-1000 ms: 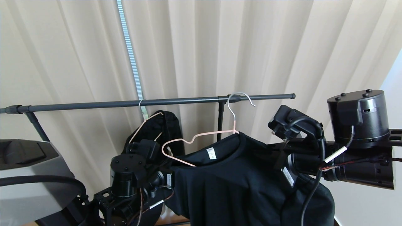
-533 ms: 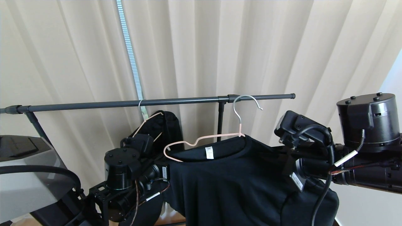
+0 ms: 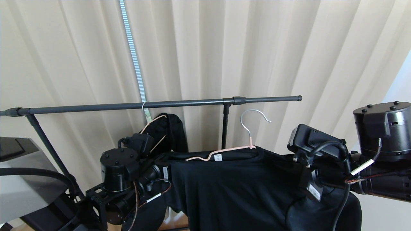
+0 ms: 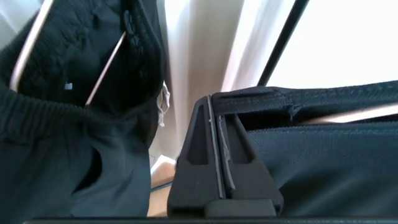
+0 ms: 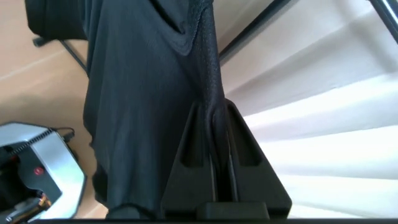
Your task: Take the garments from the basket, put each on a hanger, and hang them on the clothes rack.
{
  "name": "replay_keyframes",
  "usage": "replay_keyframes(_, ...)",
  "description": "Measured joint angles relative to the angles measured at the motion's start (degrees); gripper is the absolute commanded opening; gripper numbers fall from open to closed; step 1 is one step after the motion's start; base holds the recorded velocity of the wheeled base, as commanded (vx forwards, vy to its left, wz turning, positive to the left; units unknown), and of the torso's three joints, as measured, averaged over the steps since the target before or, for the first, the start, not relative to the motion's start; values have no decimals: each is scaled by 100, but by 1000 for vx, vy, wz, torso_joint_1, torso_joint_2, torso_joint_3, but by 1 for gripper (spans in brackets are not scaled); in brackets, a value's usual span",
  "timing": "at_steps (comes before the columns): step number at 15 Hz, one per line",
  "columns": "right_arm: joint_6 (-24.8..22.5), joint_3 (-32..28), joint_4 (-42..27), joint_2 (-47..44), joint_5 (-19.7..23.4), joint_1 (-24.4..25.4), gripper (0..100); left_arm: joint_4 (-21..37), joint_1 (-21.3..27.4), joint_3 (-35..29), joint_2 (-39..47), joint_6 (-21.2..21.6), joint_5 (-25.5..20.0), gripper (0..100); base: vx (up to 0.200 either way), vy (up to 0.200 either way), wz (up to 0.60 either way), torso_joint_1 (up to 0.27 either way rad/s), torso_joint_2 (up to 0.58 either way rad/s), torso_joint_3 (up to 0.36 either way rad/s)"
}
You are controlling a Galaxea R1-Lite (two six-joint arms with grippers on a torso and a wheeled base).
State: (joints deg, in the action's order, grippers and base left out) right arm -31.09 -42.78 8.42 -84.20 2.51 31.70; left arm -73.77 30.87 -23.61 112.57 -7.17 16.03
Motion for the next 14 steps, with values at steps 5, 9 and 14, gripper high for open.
replay_keyframes(5, -17, 48, 38, -88, 46, -6, 0, 9, 262, 204, -385, 148, 0, 0, 0, 0, 0, 0, 0, 0)
replay_keyframes(9, 16, 99, 503, -168, 375, 9, 0, 11, 516, 350, -590, 154, 0, 0, 0, 0, 0, 0, 0, 0)
replay_keyframes(14, 169, 212, 789, -286, 413, 132, 0, 6, 741, 444, -752, 156, -5, 0, 0, 0, 0, 0, 0, 0)
